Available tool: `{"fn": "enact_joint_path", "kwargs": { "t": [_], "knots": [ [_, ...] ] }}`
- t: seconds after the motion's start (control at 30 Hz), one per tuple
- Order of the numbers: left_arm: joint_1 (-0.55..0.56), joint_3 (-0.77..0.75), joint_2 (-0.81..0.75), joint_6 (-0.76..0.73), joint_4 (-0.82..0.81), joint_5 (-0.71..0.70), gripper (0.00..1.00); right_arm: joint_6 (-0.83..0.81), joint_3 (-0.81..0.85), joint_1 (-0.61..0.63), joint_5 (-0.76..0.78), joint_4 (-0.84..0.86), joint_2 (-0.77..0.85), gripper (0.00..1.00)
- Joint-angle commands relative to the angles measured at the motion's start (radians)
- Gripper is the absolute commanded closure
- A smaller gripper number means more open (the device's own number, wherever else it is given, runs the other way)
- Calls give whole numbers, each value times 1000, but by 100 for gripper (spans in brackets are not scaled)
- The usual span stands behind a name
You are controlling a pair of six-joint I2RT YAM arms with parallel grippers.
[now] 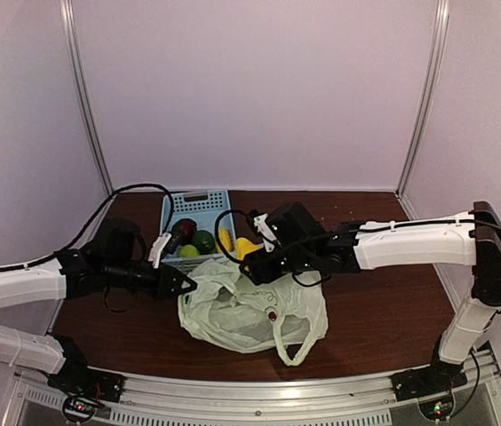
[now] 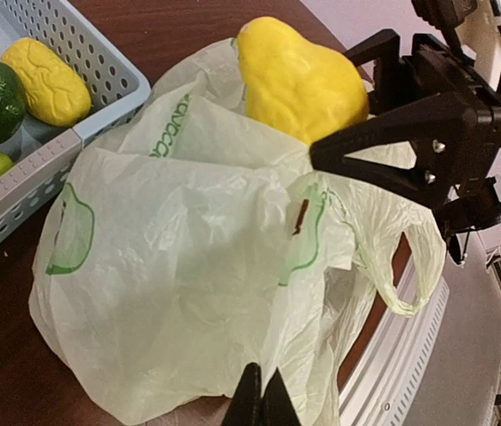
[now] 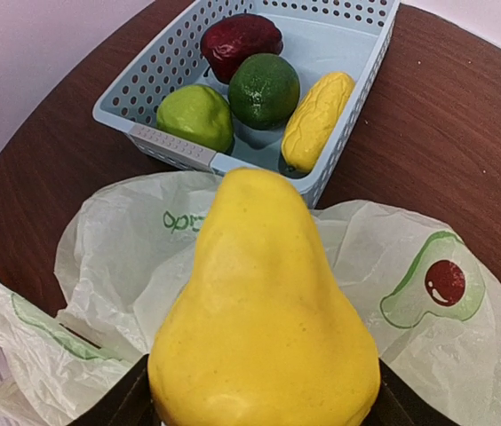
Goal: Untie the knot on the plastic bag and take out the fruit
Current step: Hold the bag opening of the takeout bag, then place the fake fruit in the bin.
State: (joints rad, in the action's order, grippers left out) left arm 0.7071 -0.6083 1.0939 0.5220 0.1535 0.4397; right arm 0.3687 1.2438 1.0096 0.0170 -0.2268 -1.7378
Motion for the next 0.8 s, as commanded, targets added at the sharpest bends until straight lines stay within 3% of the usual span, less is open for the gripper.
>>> {"fn": "enact_joint_path", "kwargs": {
  "t": [0.0,0.37,0.5,0.53,0.63,0.67,0.73,0.77],
  "knots": [
    [2,2,-5,-19,43,-52,100,42,-58,-40,-13,47,62,35],
    [0,4,-12,-17,91,-109,100,110,-149,-109,-158,160,119,34],
    [0,-16,-11,-35,66,-38,100,91,-136,-109,-159,155,129,34],
    [0,-29,-14,-43,68,-27,92,83,-129,-108,-159,155,133,33],
    [-3,-97,-23,-71,115,-52,41,62,-89,-100,-149,150,138,33],
    [-12,-118,-24,-79,133,-53,29,56,-75,-98,-142,144,137,33],
    [-54,-160,-23,-93,170,-35,14,41,-39,-91,-122,129,125,33],
    [-72,-180,-22,-101,186,-19,12,31,-19,-86,-106,121,115,33]
  ]
}}
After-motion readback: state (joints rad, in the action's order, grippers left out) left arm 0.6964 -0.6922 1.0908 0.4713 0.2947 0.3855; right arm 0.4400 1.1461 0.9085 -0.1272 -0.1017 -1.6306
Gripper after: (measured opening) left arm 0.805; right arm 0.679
